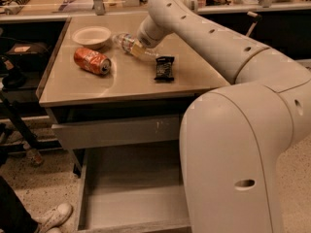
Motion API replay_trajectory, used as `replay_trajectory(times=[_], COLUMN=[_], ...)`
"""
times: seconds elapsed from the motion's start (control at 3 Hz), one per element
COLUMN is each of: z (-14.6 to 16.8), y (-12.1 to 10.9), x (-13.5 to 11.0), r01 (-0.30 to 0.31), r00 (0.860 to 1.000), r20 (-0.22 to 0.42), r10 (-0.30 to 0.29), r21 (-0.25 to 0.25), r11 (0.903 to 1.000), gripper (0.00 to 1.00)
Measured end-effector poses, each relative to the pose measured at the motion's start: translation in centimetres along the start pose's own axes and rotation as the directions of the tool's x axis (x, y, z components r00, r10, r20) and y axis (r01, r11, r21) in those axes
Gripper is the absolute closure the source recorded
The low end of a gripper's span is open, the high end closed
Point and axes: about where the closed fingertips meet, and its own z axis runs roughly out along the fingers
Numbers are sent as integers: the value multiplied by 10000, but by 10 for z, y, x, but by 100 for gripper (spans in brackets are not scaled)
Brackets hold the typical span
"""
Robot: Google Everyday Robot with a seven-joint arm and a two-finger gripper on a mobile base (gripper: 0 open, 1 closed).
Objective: Pick water bottle from middle drawer and place on counter
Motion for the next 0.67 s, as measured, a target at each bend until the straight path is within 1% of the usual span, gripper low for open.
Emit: replay_trajectory(times=[0.33,0.67], z=[0,0], y=[0,0], x=[0,0], r01=[0,0], r00=[10000,10000], r20=[0,0], r10=[0,0], r21=[0,-1], r11=[10000,10000], gripper=[12,0])
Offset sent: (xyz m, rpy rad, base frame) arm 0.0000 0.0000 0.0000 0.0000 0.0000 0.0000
